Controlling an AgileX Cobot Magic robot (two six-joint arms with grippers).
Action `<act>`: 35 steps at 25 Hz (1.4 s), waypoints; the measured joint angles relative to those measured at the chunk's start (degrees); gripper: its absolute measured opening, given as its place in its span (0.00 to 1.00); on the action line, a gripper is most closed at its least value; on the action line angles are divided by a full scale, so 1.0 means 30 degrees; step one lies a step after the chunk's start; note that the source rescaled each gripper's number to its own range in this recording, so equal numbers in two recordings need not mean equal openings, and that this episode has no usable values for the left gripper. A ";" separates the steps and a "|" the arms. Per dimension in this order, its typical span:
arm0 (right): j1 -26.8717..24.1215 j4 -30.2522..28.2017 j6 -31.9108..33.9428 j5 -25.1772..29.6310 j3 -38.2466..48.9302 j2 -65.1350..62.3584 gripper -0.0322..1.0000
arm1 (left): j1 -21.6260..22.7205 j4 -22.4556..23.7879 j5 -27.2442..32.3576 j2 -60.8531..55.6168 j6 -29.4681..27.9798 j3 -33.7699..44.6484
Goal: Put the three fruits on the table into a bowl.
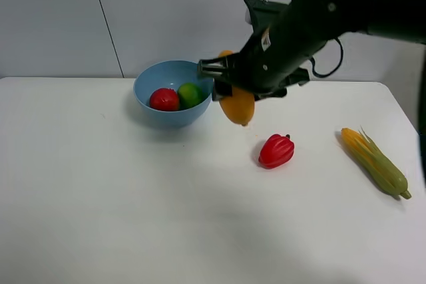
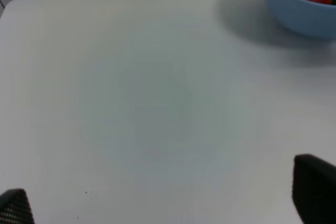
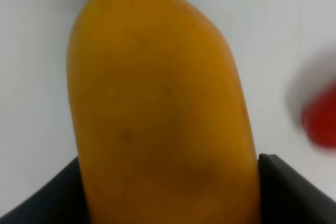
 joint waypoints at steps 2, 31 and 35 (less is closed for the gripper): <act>-0.0362 -0.0008 -0.1218 -0.0034 -0.1896 0.1575 0.03 | 0.0000 0.0000 0.0000 0.0000 0.0000 0.0000; -0.0902 0.0262 -0.8214 -0.2164 -1.2843 1.1871 0.75 | 0.0000 -0.0017 0.0000 0.0000 0.0000 0.0000; -0.0902 0.0262 -0.9184 -0.2027 -1.2843 0.8394 0.75 | 0.0000 -0.0017 0.0000 0.0000 0.0000 0.0000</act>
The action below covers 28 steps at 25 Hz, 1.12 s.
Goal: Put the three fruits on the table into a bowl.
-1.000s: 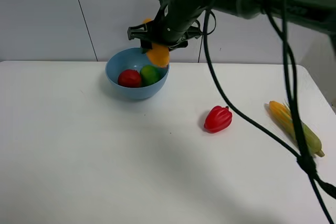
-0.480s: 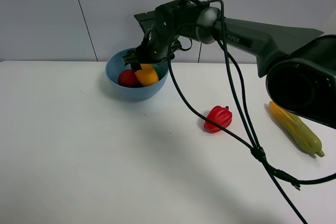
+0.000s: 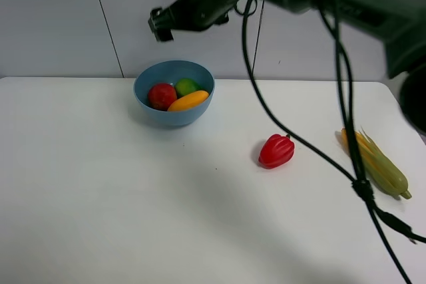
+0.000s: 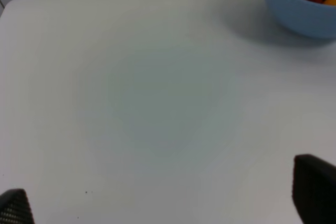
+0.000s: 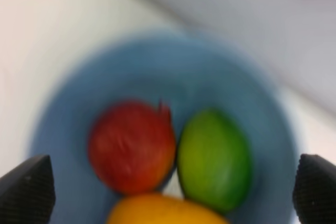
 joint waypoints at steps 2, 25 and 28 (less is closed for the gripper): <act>0.0000 -0.0310 -0.0514 0.0000 0.0000 -0.2199 0.75 | 0.0000 0.0000 0.0000 0.0000 0.0000 0.0000; -0.9086 -0.3380 -0.0298 0.6752 0.9782 -2.2265 0.75 | 0.0000 0.0000 0.0000 0.0000 0.0000 0.0000; -1.1368 -0.2531 -0.0298 0.6797 1.4815 -2.6693 0.75 | 0.0000 0.0000 0.0000 0.0000 0.0000 0.0000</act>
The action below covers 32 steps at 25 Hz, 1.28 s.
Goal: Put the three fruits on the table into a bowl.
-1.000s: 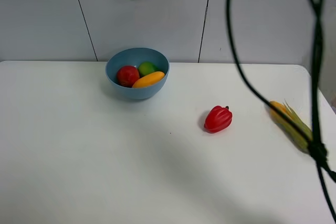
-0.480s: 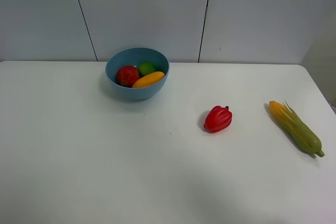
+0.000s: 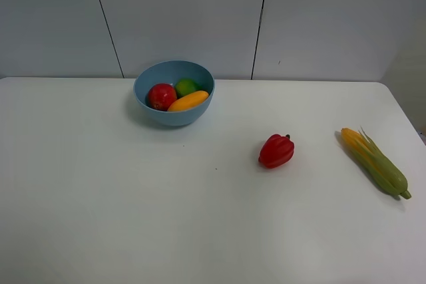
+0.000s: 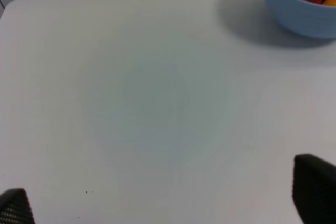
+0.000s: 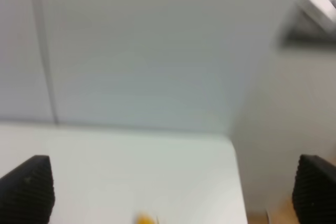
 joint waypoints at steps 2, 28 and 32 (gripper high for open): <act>-0.1351 0.0796 0.0015 0.0059 0.3275 -0.2722 0.75 | 0.0000 0.0000 0.0000 0.0000 0.0000 0.0000; -0.3014 0.2953 -0.0065 0.0818 1.3933 -1.2822 0.75 | 0.0000 0.0022 0.0000 0.0000 0.0000 0.0000; -0.3014 0.2953 -0.0065 0.0818 1.3933 -1.2822 0.75 | 0.0000 0.0022 0.0000 0.0000 0.0000 0.0000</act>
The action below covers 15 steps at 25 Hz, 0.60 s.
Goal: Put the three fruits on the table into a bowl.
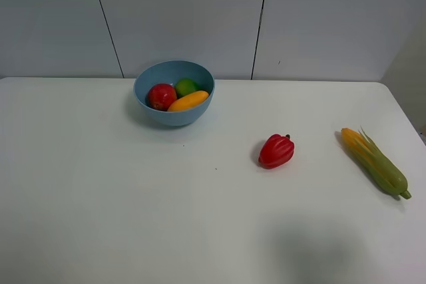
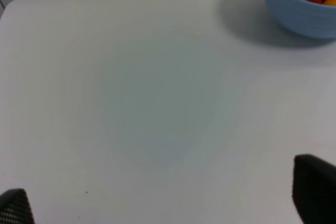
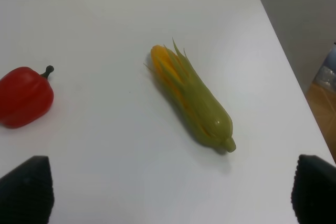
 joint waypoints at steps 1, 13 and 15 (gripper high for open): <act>0.0000 0.0000 0.0000 0.0000 0.0000 0.0000 0.75 | 0.0000 0.0000 0.0000 0.0000 0.0000 0.0000; 0.0000 0.0000 0.0000 0.0000 0.0000 0.0000 0.75 | 0.0000 0.0000 0.0000 0.0000 0.0000 0.0000; 0.0000 0.0000 0.0000 0.0000 0.0000 0.0000 0.75 | 0.0000 0.0000 0.0000 0.0000 0.0000 0.0000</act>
